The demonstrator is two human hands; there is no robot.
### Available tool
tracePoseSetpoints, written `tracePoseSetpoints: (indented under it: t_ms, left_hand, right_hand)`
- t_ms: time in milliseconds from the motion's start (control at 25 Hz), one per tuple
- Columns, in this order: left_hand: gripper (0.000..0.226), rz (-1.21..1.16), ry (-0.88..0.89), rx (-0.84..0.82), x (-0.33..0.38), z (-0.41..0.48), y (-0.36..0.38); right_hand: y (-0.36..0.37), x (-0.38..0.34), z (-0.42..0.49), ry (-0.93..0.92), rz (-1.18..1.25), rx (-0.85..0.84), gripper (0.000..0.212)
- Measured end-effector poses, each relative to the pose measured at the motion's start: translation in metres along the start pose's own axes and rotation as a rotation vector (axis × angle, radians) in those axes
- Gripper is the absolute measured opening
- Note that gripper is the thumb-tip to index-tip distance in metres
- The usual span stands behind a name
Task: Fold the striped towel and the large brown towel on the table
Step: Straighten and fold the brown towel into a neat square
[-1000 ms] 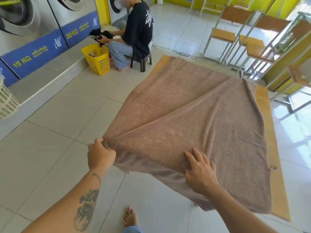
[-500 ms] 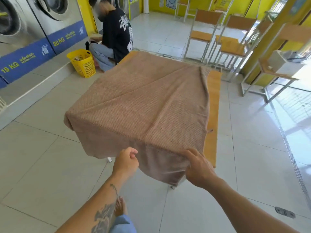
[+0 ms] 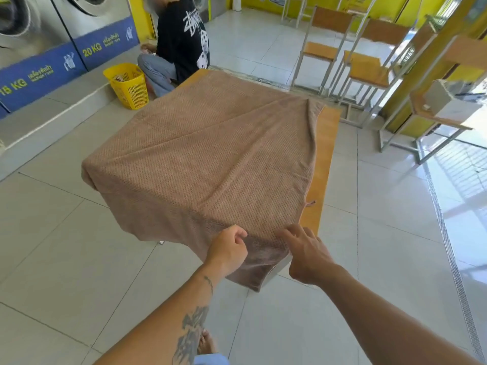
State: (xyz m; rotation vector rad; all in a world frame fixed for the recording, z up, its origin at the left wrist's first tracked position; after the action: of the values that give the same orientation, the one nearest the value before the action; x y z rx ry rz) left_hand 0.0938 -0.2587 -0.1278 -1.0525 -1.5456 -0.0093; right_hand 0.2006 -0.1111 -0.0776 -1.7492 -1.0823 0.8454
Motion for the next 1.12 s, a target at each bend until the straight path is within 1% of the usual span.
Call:
tracePoseSetpoints:
  t_ms: [120, 240, 320, 360, 440, 520, 600, 640, 680, 720, 800, 920, 960, 1040, 1120]
  left_hand:
    - [0.021, -0.049, -0.039, -0.039, -0.003, 0.006, 0.017]
    - [0.011, -0.067, -0.129, -0.132, -0.006, 0.002, 0.041]
    - [0.007, -0.090, -0.152, -0.138, -0.005, -0.004, 0.055]
    - [0.009, -0.086, -0.130, -0.083, -0.001, -0.007, 0.059]
    - [0.021, -0.036, -0.073, 0.104, 0.010, -0.017, 0.060]
    - [0.034, -0.051, -0.073, 0.263, 0.021, -0.030, 0.070]
    - [0.050, -0.097, -0.102, 0.351, 0.035, -0.039, 0.095]
    - [0.057, -0.111, -0.130, 0.388, 0.042, -0.042, 0.107]
    - [0.061, -0.131, -0.162, 0.437, 0.049, -0.045, 0.116]
    - [0.062, -0.161, -0.195, 0.495, 0.052, -0.047, 0.122]
    - [0.055, -0.210, -0.269, 0.633, 0.058, -0.053, 0.131]
    - [0.034, -0.197, -0.353, 0.778, 0.058, -0.060, 0.127]
    - [0.032, -0.212, -0.369, 0.808, 0.056, -0.065, 0.123]
    - [0.034, -0.227, -0.389, 0.824, 0.052, -0.077, 0.118]
    - [0.029, -0.178, -0.399, 0.783, 0.052, -0.089, 0.119]
  right_hand:
    - [0.004, 0.004, 0.011, -0.047, -0.062, -0.027, 0.068]
    - [0.003, 0.005, 0.021, -0.101, -0.159, -0.027, 0.058]
    - [0.007, 0.005, 0.029, -0.151, -0.180, -0.053, 0.055]
    - [0.008, 0.007, 0.034, -0.191, -0.203, -0.052, 0.053]
    - [0.007, 0.005, 0.038, -0.304, -0.232, -0.025, 0.046]
    - [0.009, 0.004, 0.041, -0.450, -0.224, -0.002, 0.040]
    - [0.013, 0.009, 0.041, -0.578, -0.193, -0.025, 0.046]
    - [0.012, 0.012, 0.041, -0.609, -0.162, -0.046, 0.045]
    - [0.006, 0.015, 0.041, -0.630, -0.112, -0.069, 0.037]
    - [-0.001, 0.017, 0.040, -0.642, -0.063, -0.095, 0.024]
    - [-0.019, 0.019, 0.032, -0.687, 0.003, -0.148, 0.003]
    - [-0.031, 0.018, 0.019, -0.736, 0.125, -0.218, 0.014]
    - [-0.029, 0.021, 0.016, -0.739, 0.118, -0.252, 0.014]
    - [-0.018, 0.035, 0.013, -0.721, 0.037, -0.295, 0.010]
    - [-0.009, 0.052, 0.011, -0.703, -0.042, -0.328, 0.009]
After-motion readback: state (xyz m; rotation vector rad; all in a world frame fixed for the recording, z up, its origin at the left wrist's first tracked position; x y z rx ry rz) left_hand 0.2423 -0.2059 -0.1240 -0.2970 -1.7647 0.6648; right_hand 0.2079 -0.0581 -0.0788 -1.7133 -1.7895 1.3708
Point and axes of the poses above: each hand's wrist, its own z-axis towards the middle knuckle, its own y-axis out of the palm, x = y × z, the point moved 9 cm from there along z, towards the middle knuckle, and after that the axes turned 4 degrees about y, right-handed, at the moved point
